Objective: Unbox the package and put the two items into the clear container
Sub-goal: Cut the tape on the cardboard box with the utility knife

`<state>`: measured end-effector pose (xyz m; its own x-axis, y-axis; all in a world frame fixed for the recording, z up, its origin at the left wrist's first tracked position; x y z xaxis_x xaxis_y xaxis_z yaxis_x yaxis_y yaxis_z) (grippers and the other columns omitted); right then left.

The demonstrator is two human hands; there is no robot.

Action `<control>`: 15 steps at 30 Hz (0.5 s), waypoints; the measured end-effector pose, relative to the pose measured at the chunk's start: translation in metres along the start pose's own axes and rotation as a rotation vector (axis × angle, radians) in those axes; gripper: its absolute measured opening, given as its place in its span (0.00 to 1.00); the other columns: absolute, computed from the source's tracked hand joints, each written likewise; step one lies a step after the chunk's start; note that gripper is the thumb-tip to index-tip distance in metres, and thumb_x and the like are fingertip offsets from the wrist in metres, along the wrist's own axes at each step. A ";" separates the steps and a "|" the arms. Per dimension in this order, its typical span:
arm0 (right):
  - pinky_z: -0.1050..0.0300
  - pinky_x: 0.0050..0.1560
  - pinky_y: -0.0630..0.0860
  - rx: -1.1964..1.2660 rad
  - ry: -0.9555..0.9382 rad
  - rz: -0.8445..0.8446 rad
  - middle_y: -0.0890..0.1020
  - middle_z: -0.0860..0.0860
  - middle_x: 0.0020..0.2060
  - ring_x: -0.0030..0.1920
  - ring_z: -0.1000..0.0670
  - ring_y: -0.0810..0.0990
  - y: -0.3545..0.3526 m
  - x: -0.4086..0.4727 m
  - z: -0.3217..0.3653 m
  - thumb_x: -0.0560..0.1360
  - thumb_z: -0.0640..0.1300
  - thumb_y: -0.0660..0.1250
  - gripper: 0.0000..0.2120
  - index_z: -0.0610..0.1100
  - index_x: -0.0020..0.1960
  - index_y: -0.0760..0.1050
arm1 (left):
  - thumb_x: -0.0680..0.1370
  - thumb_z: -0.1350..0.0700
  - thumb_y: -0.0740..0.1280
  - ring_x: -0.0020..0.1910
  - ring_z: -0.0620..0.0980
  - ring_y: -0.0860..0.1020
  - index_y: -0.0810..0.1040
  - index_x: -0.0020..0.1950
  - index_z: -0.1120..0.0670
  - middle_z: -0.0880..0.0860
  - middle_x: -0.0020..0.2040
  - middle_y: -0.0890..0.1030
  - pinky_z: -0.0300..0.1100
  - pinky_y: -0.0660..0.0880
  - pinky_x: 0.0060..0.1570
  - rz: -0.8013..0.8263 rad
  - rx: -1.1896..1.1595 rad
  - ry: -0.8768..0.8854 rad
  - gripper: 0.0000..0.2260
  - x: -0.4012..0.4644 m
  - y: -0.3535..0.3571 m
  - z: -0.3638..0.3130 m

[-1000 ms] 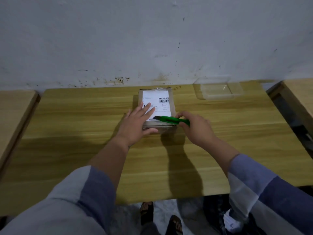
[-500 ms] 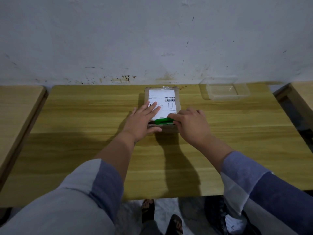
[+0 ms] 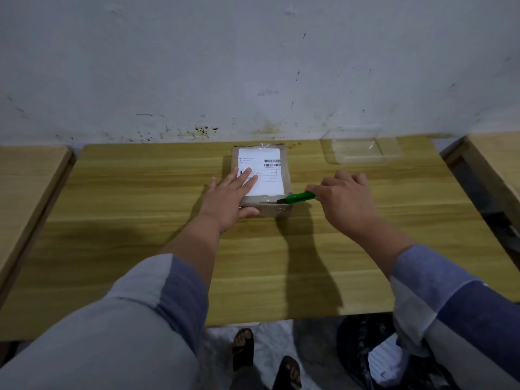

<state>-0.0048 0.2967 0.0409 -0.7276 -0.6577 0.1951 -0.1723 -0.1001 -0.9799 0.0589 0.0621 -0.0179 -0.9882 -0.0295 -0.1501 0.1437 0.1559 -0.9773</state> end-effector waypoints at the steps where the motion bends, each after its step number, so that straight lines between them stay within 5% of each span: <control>1: 0.53 0.43 0.59 0.006 0.019 -0.013 0.84 0.52 0.40 0.44 0.44 0.76 0.001 -0.003 -0.003 0.74 0.39 0.66 0.15 0.53 0.56 0.79 | 0.76 0.35 0.57 0.78 0.48 0.42 0.46 0.78 0.45 0.45 0.79 0.44 0.61 0.48 0.74 0.006 0.001 -0.004 0.36 0.000 0.000 -0.001; 7: 0.52 0.46 0.60 0.068 0.136 0.044 0.84 0.53 0.46 0.50 0.44 0.75 -0.003 -0.017 -0.009 0.77 0.42 0.62 0.15 0.55 0.60 0.77 | 0.77 0.36 0.58 0.78 0.49 0.41 0.44 0.78 0.46 0.46 0.79 0.42 0.62 0.46 0.74 0.041 0.018 -0.033 0.36 -0.003 -0.005 -0.007; 10: 0.50 0.52 0.68 0.291 0.381 0.148 0.83 0.50 0.51 0.53 0.44 0.76 -0.007 -0.018 -0.015 0.78 0.45 0.60 0.15 0.55 0.62 0.74 | 0.77 0.36 0.57 0.78 0.49 0.40 0.43 0.78 0.46 0.46 0.79 0.41 0.65 0.44 0.73 0.048 0.026 -0.051 0.36 -0.003 -0.006 -0.011; 12: 0.54 0.43 0.74 0.614 0.615 0.210 0.83 0.47 0.50 0.42 0.46 0.79 -0.005 -0.017 -0.019 0.77 0.45 0.62 0.14 0.54 0.61 0.75 | 0.77 0.35 0.58 0.78 0.49 0.39 0.41 0.78 0.46 0.46 0.79 0.39 0.66 0.40 0.71 0.058 0.029 -0.075 0.38 -0.003 -0.007 -0.014; 15: 0.60 0.29 0.67 1.042 0.919 0.251 0.83 0.47 0.43 0.30 0.53 0.72 -0.001 -0.012 -0.018 0.77 0.41 0.63 0.15 0.48 0.63 0.75 | 0.72 0.29 0.57 0.77 0.47 0.38 0.38 0.78 0.47 0.46 0.78 0.37 0.66 0.35 0.70 0.071 0.033 -0.083 0.45 0.000 -0.008 -0.025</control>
<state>-0.0076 0.3184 0.0404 -0.9019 -0.0666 -0.4268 0.2937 -0.8190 -0.4930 0.0563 0.0858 -0.0062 -0.9679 -0.1013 -0.2298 0.2164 0.1285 -0.9678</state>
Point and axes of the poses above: each hand's wrist, its own x-axis towards the middle knuckle, its own y-axis out of the palm, z = x × y, the point moved 2 cm from there along x, towards the middle knuckle
